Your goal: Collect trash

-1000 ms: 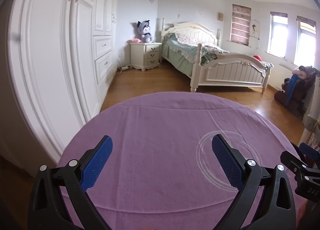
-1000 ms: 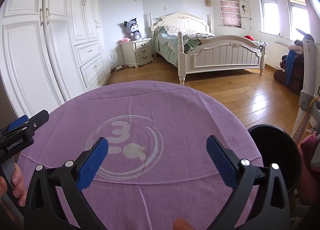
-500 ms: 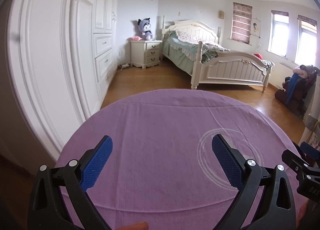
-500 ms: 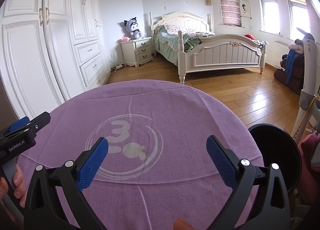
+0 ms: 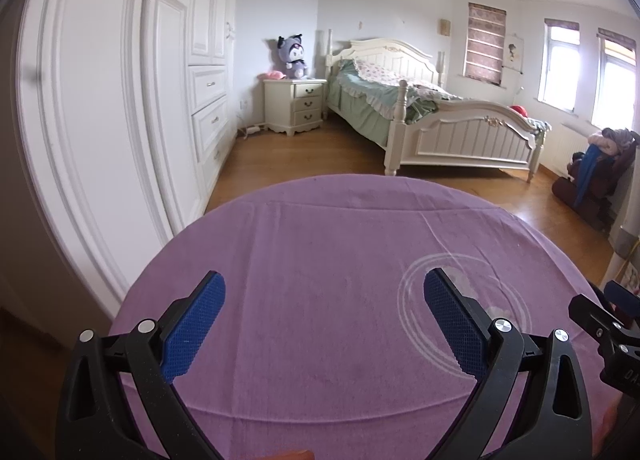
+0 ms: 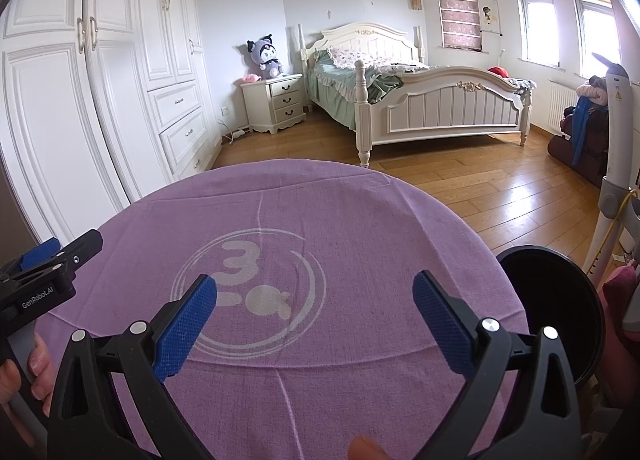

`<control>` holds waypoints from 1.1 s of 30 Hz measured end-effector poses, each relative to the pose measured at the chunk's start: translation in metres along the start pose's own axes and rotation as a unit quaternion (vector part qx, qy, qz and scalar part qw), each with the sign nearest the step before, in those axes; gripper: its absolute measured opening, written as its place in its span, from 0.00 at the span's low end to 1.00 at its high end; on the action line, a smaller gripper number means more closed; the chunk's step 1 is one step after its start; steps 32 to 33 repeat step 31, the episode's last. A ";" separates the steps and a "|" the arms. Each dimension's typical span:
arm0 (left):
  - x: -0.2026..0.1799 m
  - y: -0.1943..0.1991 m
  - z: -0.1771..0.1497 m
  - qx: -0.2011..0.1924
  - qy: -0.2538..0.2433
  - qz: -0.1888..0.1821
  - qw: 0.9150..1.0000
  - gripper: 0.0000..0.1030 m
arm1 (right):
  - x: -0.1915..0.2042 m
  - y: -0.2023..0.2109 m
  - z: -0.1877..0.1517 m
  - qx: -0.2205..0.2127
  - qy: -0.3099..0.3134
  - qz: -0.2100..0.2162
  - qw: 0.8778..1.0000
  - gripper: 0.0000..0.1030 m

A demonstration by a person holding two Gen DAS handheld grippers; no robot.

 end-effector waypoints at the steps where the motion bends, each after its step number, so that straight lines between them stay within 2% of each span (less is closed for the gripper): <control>1: 0.000 0.001 0.000 -0.001 0.000 0.001 1.000 0.95 | 0.000 0.000 0.000 0.000 0.000 0.000 1.000 0.95; 18: -0.004 0.019 0.001 -0.048 -0.012 -0.024 0.999 0.95 | -0.001 0.001 0.001 -0.004 -0.001 -0.002 1.000 0.95; 21: -0.004 0.026 0.000 -0.068 -0.018 -0.015 0.997 0.95 | -0.002 0.001 0.002 -0.004 -0.001 -0.002 1.000 0.95; 25: -0.003 0.025 -0.003 -0.061 -0.015 -0.007 0.998 0.95 | -0.002 0.001 0.002 -0.004 0.000 -0.002 1.000 0.95; 28: -0.002 0.022 -0.001 -0.051 -0.007 -0.018 0.999 0.95 | -0.001 0.001 0.002 -0.005 -0.001 -0.002 1.000 0.95; 33: -0.003 0.024 -0.001 -0.054 -0.011 -0.019 0.998 0.95 | -0.001 0.001 0.002 -0.004 -0.002 -0.002 1.000 0.95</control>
Point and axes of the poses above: each gripper's, at about its wrist camera, not at the fingertips, and y roughly against the way its jaws point, x to its left, z to its top, the point moved 4 cm from there along -y, roughly the way its jaws point, and after that the axes turned 10 degrees about -z, right-handed, at the moved point
